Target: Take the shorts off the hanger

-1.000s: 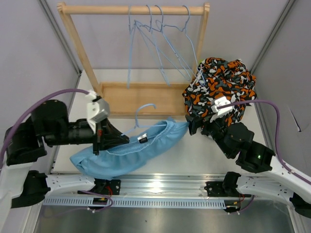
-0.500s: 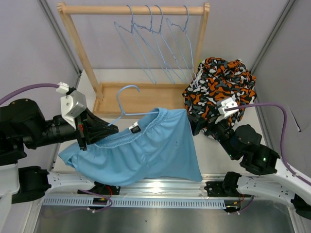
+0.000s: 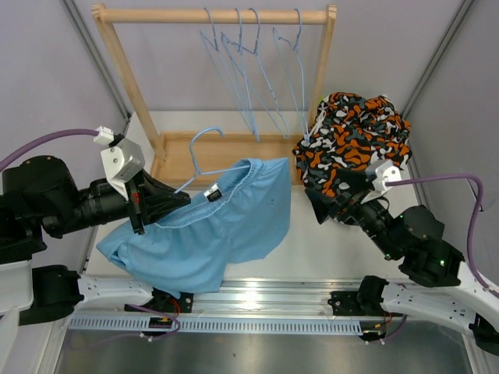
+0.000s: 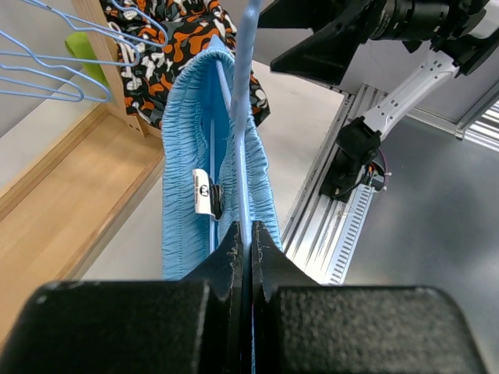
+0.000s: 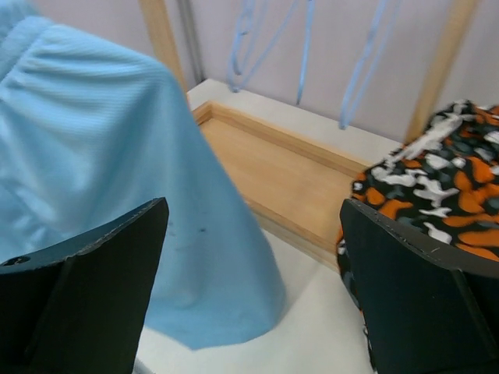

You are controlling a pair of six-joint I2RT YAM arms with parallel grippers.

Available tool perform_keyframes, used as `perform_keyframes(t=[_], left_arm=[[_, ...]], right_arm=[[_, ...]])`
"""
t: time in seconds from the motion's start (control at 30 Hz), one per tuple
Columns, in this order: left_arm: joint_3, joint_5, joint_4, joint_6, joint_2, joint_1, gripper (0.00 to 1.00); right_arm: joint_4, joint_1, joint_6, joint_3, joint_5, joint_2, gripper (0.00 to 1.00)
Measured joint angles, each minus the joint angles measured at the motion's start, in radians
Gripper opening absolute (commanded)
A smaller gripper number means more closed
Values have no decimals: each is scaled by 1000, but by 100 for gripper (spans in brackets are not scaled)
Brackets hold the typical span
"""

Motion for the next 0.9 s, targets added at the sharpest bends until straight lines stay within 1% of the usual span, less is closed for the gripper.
perform_keyframes(t=[0.23,0.3,0.43,0.47,0.5,0.53,0.57,0.67,0.77,0.9], left_arm=[[15,14,0,-1,10,0,0],[18,23,0,-1,7,0,0],[20,38,0,-2,-8,0,0],[20,42,0,-2,-14,0,0],[20,45,0,-2,-19,0,0],[20,45,0,-2,-24,0,0],[20,45,0,-2,-28,0,0],[20,43,0,-2,-31,0,0],[8,39,0,-2,-32,0,0],[-34,28,4,-2,-32,0,0]], right_arm=[[49,-2,10,4,-150,185,99],[63,-26,13,-3,-185,222,100],[109,-123,34,-32,-275,252,99],[125,-151,44,-39,-293,253,85],[141,-171,47,-45,-311,253,59],[161,-190,56,-51,-329,253,27],[181,-206,66,-56,-348,253,0],[234,-232,93,-74,-383,243,0],[253,-289,100,-96,-403,207,0],[253,-452,129,-103,-465,143,0]])
